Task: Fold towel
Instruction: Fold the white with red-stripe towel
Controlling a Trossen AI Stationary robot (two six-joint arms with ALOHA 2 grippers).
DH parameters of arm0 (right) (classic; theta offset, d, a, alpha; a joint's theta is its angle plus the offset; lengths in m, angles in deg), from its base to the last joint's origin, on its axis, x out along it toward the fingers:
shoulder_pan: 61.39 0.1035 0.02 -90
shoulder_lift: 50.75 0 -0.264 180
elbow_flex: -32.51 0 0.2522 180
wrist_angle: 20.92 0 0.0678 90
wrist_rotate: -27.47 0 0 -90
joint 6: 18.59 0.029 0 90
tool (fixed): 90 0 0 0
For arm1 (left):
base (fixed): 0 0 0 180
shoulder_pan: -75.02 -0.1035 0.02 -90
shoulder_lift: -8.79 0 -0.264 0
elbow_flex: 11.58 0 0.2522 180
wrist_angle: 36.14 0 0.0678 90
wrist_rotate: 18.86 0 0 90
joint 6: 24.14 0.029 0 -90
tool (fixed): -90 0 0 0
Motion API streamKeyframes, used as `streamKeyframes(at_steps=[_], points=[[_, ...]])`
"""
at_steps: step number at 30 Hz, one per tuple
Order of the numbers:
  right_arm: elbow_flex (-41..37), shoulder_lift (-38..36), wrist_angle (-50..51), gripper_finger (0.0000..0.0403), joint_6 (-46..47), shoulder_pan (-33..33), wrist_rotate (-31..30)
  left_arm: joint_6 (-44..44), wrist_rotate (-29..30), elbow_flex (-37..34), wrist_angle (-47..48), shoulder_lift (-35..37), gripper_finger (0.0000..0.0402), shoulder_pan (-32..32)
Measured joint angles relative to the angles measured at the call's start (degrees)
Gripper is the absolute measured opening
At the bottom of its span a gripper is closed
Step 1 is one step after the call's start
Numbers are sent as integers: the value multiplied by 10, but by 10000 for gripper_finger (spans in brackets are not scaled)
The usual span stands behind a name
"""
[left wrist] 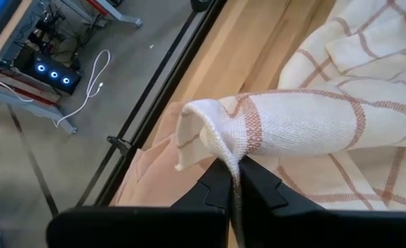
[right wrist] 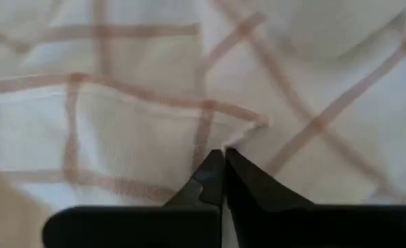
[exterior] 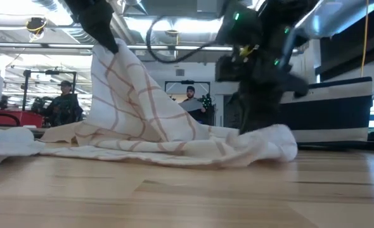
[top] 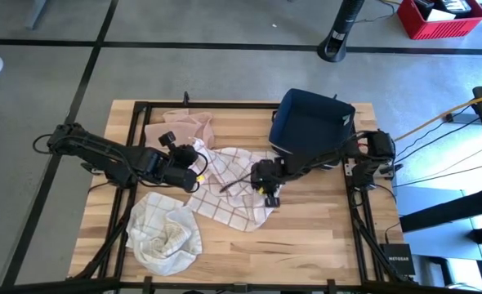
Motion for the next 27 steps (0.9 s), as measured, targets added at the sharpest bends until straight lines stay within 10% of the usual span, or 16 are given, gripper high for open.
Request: streamKeyframes(at_steps=[16, 27], points=[[1, -54, 212, 9, 283, 256, -22, -29, -25, 0, 8, 0, 8, 1], [78, -54, 319, 146, 301, 229, -64, -47, -71, 0, -9, 0, 74, -4]])
